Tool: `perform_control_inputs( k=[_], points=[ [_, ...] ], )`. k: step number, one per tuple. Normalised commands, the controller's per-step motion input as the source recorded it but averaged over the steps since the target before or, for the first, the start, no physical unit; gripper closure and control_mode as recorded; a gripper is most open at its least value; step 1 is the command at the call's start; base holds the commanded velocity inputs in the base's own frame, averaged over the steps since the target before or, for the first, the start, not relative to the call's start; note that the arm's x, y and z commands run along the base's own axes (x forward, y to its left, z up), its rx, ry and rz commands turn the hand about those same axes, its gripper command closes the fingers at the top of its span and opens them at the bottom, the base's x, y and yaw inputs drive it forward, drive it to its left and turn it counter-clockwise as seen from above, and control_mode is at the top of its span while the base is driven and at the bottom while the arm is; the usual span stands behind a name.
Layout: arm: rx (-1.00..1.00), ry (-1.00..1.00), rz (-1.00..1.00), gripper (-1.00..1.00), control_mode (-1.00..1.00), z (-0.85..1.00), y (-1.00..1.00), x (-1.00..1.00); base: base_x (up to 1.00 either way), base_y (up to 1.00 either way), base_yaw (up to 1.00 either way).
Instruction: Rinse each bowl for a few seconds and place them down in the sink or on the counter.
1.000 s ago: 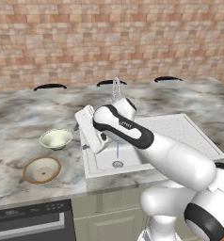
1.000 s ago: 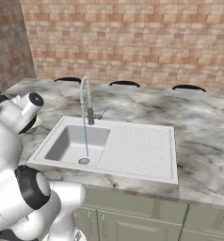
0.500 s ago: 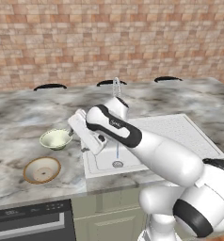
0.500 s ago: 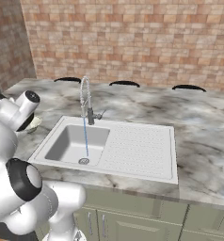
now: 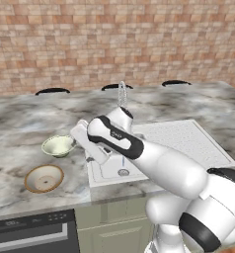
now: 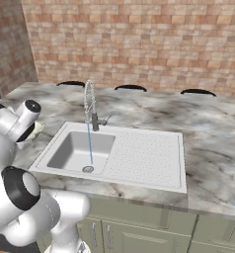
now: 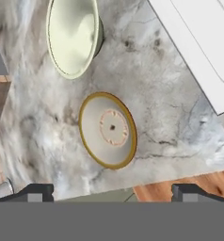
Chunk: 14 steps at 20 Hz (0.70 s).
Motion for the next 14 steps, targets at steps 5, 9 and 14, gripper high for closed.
perform_control_inputs(
  k=[5, 9, 14],
  points=[
    [0.0, -0.2, 0.01, -1.0, -1.0, -0.28, 0.15, 0.0, 0.0, 0.0, 0.0],
    [0.0, -0.09, 0.0, -1.0, -1.0, -0.17, 0.12, 0.04, 0.0, 0.0, 0.0],
    [0.01, 0.01, 0.0, -1.0, -1.0, -0.17, 0.11, 0.12, 0.0, 0.0, 0.0]
  ],
)
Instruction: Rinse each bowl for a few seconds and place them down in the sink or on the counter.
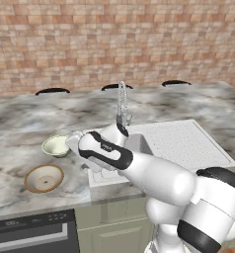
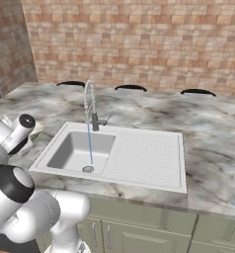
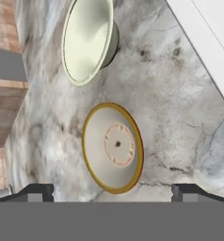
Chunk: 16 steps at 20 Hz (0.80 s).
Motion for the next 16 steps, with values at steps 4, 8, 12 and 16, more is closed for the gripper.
perform_control_inputs(
  k=[4, 8, 12, 16],
  points=[
    [0.03, 0.02, 0.0, -1.0, -1.0, -0.21, 0.06, 0.06, 0.0, 0.0, 0.0],
    [0.03, 0.02, 0.0, -1.0, -1.0, -0.21, 0.1, 0.07, 0.0, 0.0, 0.0],
    [0.02, 0.01, 0.0, -1.0, -1.0, -0.18, 0.15, 0.03, 0.0, 0.0, 0.0],
    [0.02, 0.0, 0.0, -1.0, -1.0, -0.19, 0.09, 0.03, 0.0, 0.0, 0.0]
  ],
)
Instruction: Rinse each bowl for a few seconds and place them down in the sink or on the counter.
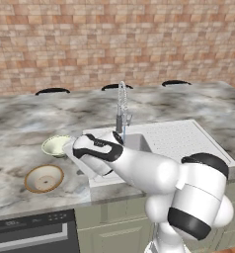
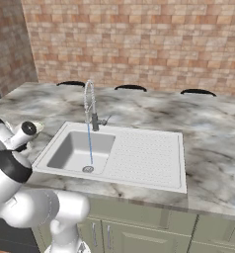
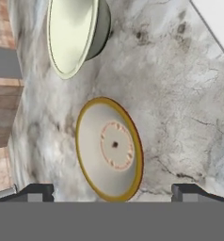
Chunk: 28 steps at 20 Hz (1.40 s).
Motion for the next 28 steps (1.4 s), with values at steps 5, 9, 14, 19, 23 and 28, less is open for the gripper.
perform_control_inputs(
  k=[5, 9, 14, 19, 23, 28],
  points=[
    [0.0, 0.0, 0.0, -1.0, -1.0, -0.14, 0.0, 0.07, 0.0, 0.0, 0.0],
    [0.0, 0.0, 0.0, -1.0, -1.0, -0.24, 0.04, 0.08, 0.0, 0.0, 0.0],
    [0.01, 0.02, 0.0, -1.0, -1.0, -0.26, 0.06, 0.13, 0.0, 0.0, 0.0],
    [0.03, 0.04, 0.0, -1.0, -1.0, -0.3, 0.07, 0.16, 0.0, 0.0, 0.0],
    [0.03, 0.03, 0.0, -1.0, -1.0, -0.32, 0.12, 0.16, 0.0, 0.0, 0.0],
    [0.02, 0.02, 0.0, -1.0, -1.0, -0.28, 0.16, 0.15, 0.0, 0.0, 0.0]
  ],
)
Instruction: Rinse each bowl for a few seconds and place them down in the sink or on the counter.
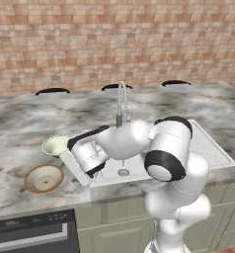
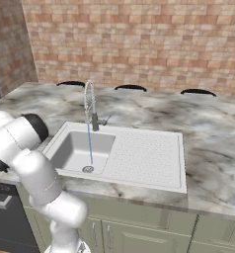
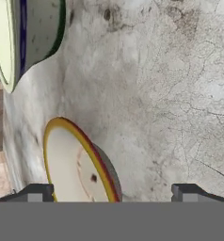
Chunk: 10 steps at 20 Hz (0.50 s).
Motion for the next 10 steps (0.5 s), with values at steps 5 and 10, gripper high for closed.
perform_control_inputs(
  k=[5, 10],
  points=[
    [0.0, 0.0, 0.0, -1.0, -1.0, -0.16, 0.27, 0.17, 0.0, 0.0, 0.0],
    [0.0, 0.0, 0.0, -1.0, -1.0, -0.1, 0.33, 0.13, 0.0, 0.0, 0.0]
  ],
)
